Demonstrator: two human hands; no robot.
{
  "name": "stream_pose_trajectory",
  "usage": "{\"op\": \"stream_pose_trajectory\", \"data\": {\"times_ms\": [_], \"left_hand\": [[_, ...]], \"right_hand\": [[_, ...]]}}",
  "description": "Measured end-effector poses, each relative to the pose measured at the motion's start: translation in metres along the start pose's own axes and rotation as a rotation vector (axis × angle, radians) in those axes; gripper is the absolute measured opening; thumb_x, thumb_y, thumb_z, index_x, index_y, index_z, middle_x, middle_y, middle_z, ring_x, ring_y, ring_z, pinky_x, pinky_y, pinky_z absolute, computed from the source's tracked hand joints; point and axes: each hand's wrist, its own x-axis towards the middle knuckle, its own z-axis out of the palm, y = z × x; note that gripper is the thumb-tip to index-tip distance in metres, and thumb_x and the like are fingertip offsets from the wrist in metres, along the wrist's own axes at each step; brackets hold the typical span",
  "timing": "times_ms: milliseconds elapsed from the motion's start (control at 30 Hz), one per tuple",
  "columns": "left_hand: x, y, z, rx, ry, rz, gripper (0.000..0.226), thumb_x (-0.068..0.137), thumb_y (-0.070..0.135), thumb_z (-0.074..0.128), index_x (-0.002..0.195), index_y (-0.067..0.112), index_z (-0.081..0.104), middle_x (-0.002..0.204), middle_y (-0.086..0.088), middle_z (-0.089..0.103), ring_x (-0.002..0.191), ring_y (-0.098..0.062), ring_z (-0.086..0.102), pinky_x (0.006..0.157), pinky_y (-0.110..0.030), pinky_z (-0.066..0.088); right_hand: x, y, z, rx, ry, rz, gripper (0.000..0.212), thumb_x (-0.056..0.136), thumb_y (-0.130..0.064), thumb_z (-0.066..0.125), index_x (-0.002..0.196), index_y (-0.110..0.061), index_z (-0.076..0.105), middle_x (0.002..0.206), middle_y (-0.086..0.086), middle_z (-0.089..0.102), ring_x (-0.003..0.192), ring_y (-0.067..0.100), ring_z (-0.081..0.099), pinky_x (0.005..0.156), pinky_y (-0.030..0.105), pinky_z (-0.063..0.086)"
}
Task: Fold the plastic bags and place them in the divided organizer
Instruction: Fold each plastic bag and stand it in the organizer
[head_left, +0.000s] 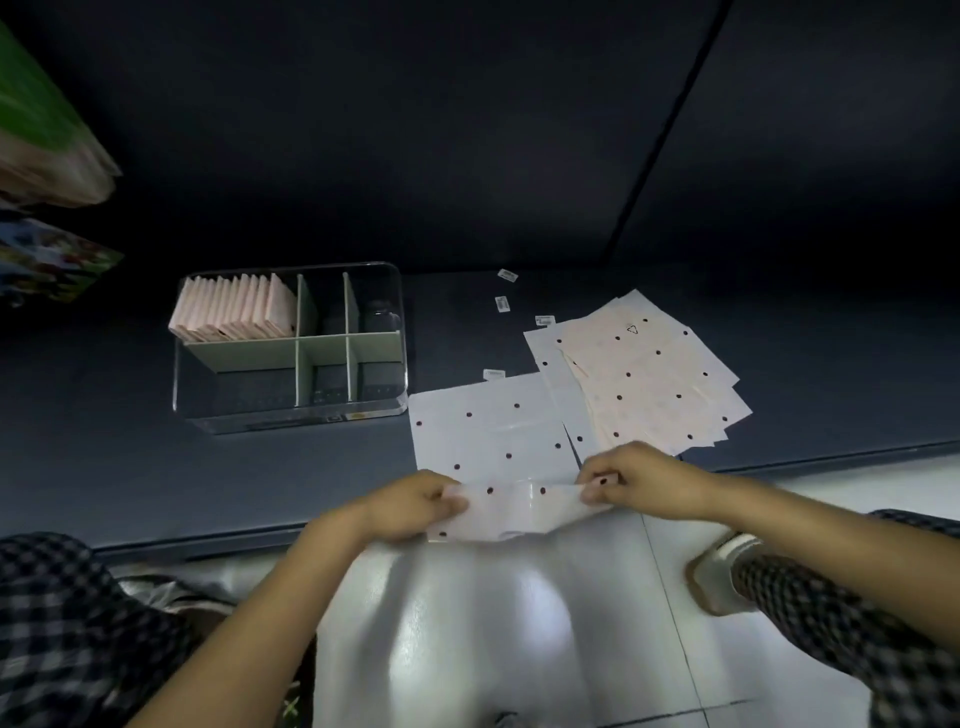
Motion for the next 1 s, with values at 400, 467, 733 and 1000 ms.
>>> {"op": "stream_pose_trajectory", "data": {"times_ms": [400,467,733,1000], "left_hand": [[0.014,-0.002,0.025,0.385,1.005,0.291,0.042,0.087,0.004,0.059,0.129,0.008,0.052,0.133,-0.008,0.053,0.122,-0.027,0.049,0.102,-0.039,0.041],[0.020,-0.009,0.041,0.544,0.868,0.345,0.044,0.084,0.004,0.063,0.128,0.007,0.055,0.135,-0.011,0.053,0.127,-0.030,0.048,0.108,-0.043,0.035],[0.032,-0.046,0.074,0.916,0.437,0.131,0.069,0.101,0.045,0.023,0.142,0.014,-0.024,0.148,0.000,-0.030,0.132,-0.017,-0.034,0.105,-0.034,-0.028],[0.032,-0.062,0.075,1.008,0.368,0.030,0.078,0.098,0.056,0.018,0.142,0.010,-0.026,0.150,-0.006,-0.033,0.137,-0.021,-0.031,0.112,-0.035,-0.020]], "right_hand": [[0.125,-0.006,-0.026,-0.139,0.271,0.202,0.019,0.093,-0.016,0.050,0.100,-0.008,0.066,0.109,0.005,0.065,0.104,0.025,0.055,0.087,0.033,0.045],[0.139,-0.003,-0.023,-0.170,0.276,0.261,0.021,0.093,-0.017,0.048,0.102,-0.010,0.066,0.111,0.008,0.064,0.107,0.027,0.054,0.090,0.037,0.046],[0.157,0.005,-0.016,-0.170,0.350,0.370,0.023,0.094,-0.016,0.043,0.103,-0.014,0.064,0.111,0.010,0.064,0.106,0.028,0.055,0.090,0.038,0.047],[0.118,-0.008,0.028,-0.399,0.601,-0.008,0.048,0.093,-0.025,0.054,0.137,-0.008,0.045,0.143,0.011,0.043,0.134,0.027,0.036,0.112,0.036,0.025]]}}
